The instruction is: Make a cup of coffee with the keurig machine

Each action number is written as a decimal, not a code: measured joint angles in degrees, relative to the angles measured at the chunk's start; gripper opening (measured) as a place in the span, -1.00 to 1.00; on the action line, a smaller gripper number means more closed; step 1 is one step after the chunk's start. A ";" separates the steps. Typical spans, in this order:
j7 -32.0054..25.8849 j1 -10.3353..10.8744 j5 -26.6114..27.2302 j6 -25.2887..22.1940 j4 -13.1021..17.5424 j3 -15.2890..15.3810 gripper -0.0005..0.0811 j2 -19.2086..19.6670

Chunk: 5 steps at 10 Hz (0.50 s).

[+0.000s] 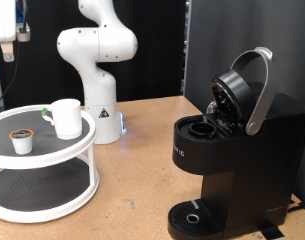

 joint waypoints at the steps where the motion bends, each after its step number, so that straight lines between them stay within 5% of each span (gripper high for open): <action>1: 0.00 0.00 0.00 0.08 -0.11 0.00 0.98 -0.01; 5: 0.80 -0.27 -0.77 7.08 -6.22 -0.08 0.98 0.03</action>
